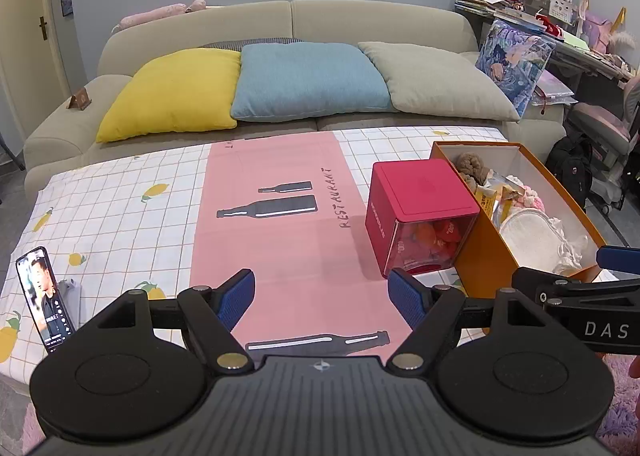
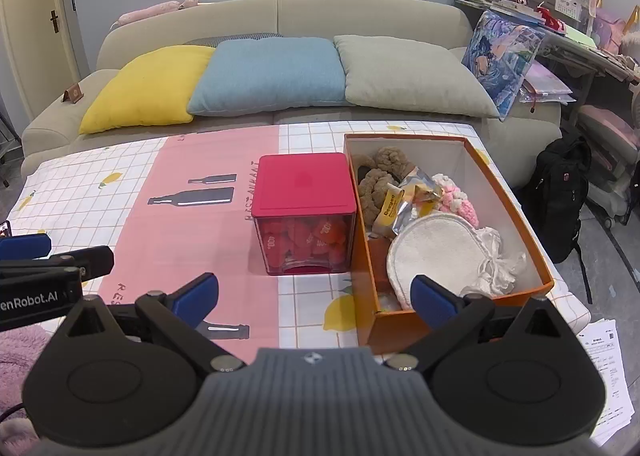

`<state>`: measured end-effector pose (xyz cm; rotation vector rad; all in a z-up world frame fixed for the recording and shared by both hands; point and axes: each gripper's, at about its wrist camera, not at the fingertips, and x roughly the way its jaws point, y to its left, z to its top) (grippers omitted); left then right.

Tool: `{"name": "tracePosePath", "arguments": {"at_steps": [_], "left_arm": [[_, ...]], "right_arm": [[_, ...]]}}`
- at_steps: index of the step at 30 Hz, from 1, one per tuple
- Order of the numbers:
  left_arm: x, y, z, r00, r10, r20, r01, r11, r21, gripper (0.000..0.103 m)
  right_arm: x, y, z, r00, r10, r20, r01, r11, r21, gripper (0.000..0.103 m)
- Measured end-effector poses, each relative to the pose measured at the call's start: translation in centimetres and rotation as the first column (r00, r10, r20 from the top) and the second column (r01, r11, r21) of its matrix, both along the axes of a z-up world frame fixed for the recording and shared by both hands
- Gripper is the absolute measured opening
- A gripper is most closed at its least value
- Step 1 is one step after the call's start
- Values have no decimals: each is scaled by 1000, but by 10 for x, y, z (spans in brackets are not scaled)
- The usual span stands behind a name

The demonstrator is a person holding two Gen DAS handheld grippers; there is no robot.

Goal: Organize soft objects

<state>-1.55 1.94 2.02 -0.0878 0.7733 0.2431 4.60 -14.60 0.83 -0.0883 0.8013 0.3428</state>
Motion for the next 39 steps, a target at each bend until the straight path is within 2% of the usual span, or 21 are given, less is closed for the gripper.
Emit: {"name": "tracePosePath", "arguments": {"at_steps": [39], "left_arm": [[2, 2, 5, 1000, 1, 4, -1, 1000, 21, 89]], "right_arm": [[-1, 3, 4, 1000, 16, 24, -16, 1000, -18, 100]]}}
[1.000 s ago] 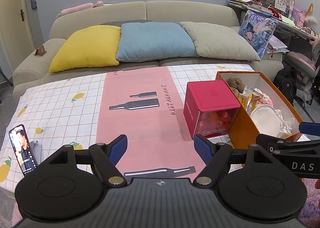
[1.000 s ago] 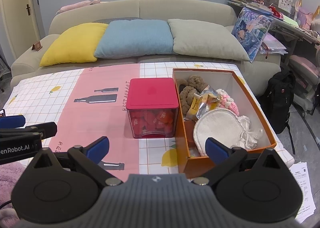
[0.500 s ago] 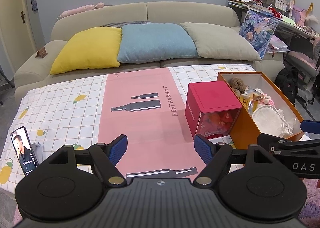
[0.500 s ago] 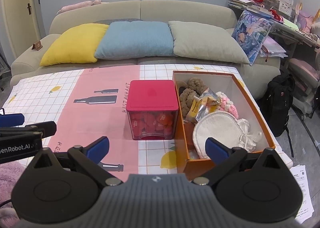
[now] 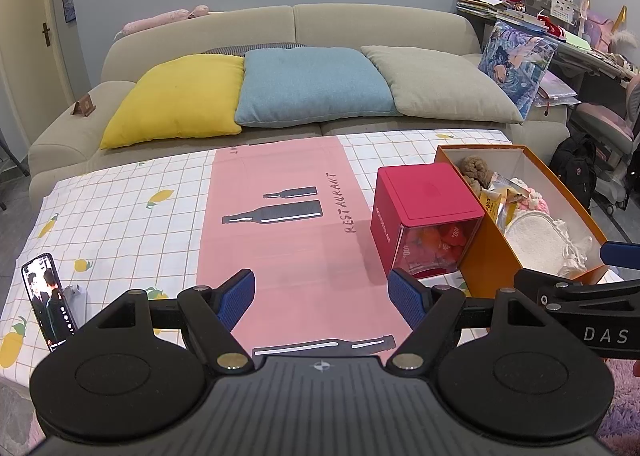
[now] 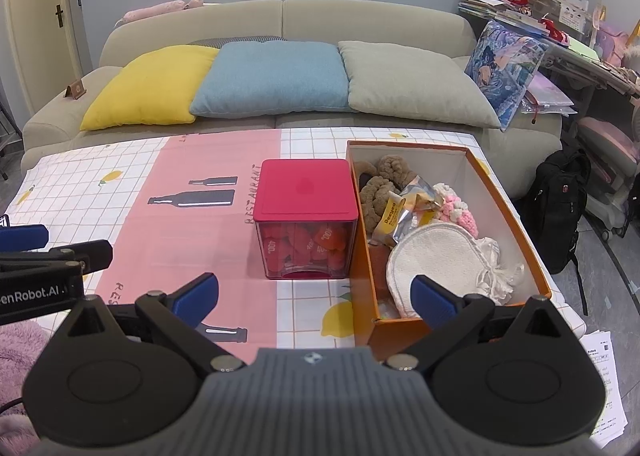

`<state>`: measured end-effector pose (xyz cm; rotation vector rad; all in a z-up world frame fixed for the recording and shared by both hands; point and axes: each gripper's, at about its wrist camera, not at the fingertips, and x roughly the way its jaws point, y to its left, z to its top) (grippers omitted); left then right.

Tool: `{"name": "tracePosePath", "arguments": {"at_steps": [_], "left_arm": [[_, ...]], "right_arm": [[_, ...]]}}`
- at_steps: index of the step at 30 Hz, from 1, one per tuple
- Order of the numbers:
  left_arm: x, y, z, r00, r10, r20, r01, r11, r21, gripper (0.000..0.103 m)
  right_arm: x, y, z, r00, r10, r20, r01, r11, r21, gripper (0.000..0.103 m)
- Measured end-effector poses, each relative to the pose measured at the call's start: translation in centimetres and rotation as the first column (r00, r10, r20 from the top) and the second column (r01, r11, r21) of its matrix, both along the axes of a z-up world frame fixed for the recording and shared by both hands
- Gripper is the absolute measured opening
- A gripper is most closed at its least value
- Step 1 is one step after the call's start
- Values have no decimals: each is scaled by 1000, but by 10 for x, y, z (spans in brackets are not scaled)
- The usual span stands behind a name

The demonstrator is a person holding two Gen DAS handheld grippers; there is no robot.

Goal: Organize soft objects

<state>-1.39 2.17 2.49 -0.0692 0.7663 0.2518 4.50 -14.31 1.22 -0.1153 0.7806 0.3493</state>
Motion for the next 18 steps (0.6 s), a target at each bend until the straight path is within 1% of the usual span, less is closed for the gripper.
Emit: {"name": "tracePosePath", "arguments": {"at_steps": [18], "left_arm": [[-1, -3, 2, 1000, -4, 6, 4, 1000, 8, 89]], "right_arm": [[1, 0, -2, 1000, 3, -6, -3, 1000, -3, 100]]}}
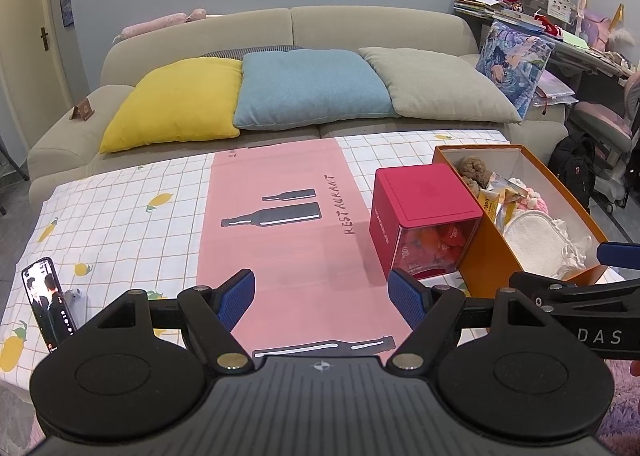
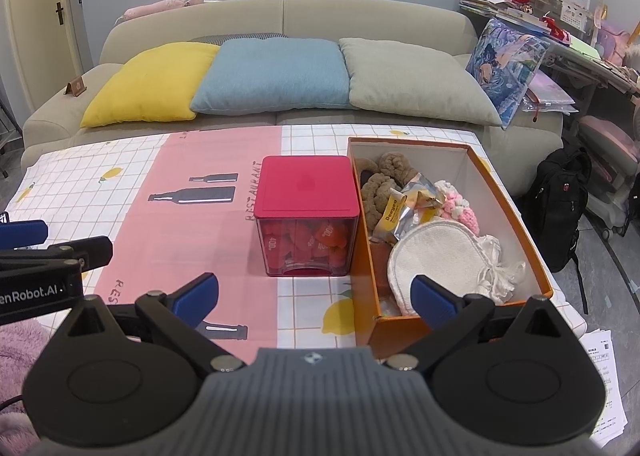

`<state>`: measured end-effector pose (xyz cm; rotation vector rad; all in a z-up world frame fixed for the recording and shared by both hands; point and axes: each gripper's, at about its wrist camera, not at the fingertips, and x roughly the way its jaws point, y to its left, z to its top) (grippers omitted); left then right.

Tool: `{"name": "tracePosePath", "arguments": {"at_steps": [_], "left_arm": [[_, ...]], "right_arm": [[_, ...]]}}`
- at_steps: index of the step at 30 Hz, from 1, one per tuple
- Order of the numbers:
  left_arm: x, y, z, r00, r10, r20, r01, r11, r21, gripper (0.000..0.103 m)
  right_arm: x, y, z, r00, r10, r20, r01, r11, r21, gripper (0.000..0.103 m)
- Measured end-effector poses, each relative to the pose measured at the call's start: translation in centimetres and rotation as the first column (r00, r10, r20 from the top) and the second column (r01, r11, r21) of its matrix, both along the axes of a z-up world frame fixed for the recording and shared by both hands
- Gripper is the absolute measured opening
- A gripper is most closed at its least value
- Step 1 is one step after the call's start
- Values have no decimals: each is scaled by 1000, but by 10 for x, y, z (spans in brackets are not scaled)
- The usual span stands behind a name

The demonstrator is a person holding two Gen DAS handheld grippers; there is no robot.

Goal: Organize soft objects

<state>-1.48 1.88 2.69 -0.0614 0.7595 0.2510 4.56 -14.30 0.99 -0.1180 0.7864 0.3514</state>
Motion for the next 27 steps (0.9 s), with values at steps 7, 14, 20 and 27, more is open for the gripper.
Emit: {"name": "tracePosePath", "arguments": {"at_steps": [7, 14, 20, 27], "left_arm": [[0, -1, 0, 1000, 0, 1, 0, 1000, 1, 89], [0, -1, -1, 1000, -1, 1, 1, 1000, 0, 89], [0, 0, -1, 1000, -1, 1, 1, 1000, 1, 89], [0, 0, 0, 1000, -1, 2, 1, 1000, 1, 89]], "right_arm": [[0, 0, -1, 1000, 1, -1, -1, 1000, -1, 100], [1, -1, -5, 1000, 10, -7, -10, 1000, -2, 100], [3, -3, -6, 1000, 14, -14, -14, 1000, -2, 100], [2, -3, -5, 1000, 16, -16, -16, 1000, -4, 100]]}}
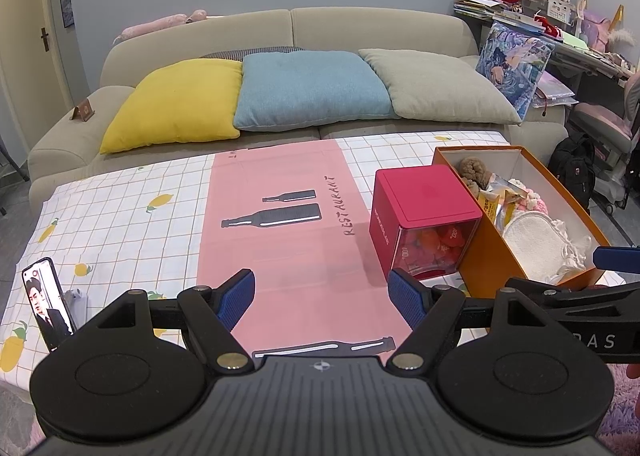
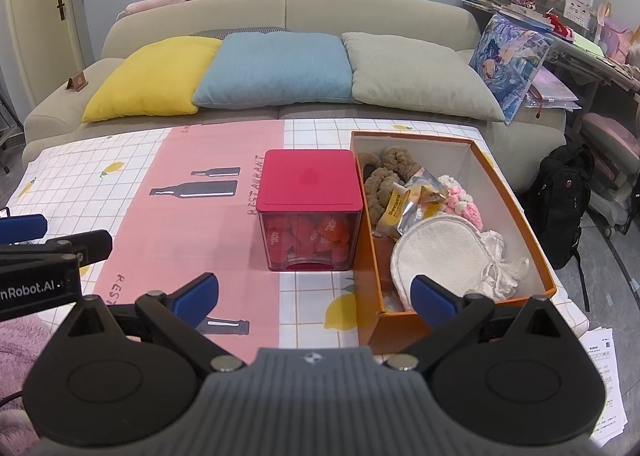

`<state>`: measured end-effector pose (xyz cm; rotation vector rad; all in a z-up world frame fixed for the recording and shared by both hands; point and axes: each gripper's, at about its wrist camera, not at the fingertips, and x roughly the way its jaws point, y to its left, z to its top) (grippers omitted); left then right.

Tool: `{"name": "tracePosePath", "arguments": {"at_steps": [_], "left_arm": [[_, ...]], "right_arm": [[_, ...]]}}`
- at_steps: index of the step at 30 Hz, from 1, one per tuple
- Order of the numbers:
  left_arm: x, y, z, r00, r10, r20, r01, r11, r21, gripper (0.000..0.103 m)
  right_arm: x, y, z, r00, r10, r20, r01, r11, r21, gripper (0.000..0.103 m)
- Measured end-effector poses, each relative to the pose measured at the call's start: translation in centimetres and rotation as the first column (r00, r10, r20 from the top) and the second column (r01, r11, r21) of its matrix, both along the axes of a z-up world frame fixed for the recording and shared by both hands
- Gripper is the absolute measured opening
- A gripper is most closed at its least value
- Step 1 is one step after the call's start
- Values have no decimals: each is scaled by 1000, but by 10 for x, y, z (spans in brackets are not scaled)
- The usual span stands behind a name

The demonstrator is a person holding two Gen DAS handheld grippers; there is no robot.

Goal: Organize soft objects

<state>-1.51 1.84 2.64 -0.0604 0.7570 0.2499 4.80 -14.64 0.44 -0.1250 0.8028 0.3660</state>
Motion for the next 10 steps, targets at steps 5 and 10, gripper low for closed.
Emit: {"name": "tracePosePath", "arguments": {"at_steps": [5, 10], "left_arm": [[0, 0, 0, 1000, 0, 1, 0, 1000, -1, 89], [-1, 0, 3, 1000, 2, 4, -2, 1000, -2, 89]], "right_arm": [[0, 0, 0, 1000, 1, -1, -1, 1000, -1, 100], [1, 0, -1, 1000, 4, -4, -4, 1000, -2, 100]]}}
